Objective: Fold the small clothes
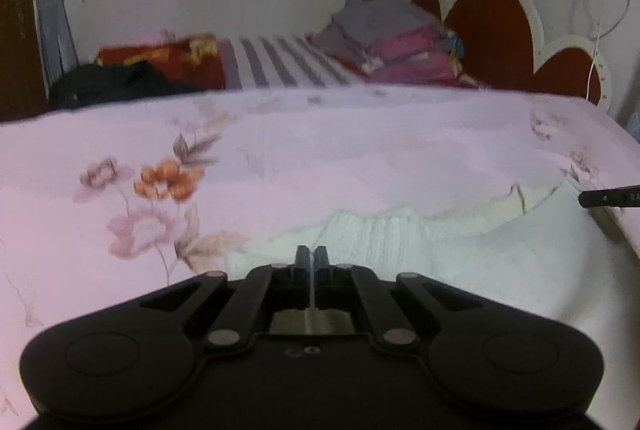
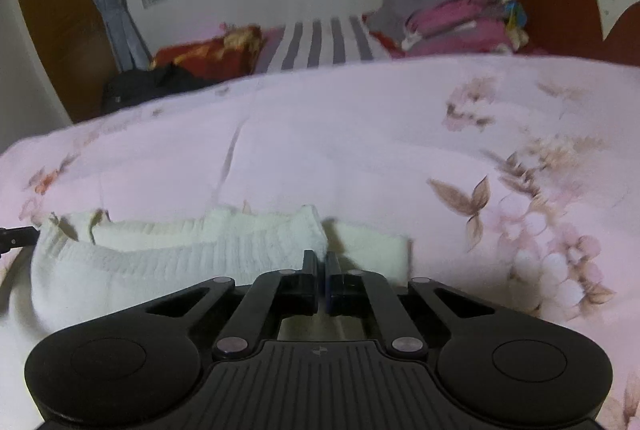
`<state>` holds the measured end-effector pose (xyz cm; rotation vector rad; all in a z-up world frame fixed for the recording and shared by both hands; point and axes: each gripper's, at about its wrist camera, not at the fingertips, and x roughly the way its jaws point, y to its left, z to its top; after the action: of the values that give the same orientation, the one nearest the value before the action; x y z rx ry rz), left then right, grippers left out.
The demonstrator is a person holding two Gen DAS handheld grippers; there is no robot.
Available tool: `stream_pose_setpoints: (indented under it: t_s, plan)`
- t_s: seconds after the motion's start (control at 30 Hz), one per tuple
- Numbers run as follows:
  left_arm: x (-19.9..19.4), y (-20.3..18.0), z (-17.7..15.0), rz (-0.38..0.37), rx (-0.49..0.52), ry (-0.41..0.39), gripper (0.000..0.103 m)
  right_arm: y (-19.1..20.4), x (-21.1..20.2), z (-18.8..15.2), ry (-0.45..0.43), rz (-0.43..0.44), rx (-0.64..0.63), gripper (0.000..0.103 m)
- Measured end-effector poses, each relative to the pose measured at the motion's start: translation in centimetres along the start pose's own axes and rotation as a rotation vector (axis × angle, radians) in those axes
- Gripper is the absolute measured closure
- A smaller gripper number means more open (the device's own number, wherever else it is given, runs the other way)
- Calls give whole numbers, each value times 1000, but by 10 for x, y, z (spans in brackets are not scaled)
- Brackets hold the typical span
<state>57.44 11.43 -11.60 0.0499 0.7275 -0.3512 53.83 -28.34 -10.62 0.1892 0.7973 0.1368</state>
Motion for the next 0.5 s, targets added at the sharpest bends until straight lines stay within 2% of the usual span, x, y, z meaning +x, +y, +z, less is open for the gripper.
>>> stream_pose_setpoints:
  t_s: [0.13, 0.23, 0.33, 0.5]
  plan:
    - [-10, 5, 4, 22, -51, -57, 102, -11, -16, 0, -68, -11, 31, 101]
    - [-4, 3, 5, 40, -53, -38, 102, -12, -20, 1, -89, -27, 31, 101]
    - [18, -3, 2, 64, -45, 49, 102, -16, -3, -1, -25, -51, 45, 101]
    - [21, -21, 0, 139, 72, 56, 98, -14, 4, -1, -2, -80, 29, 101]
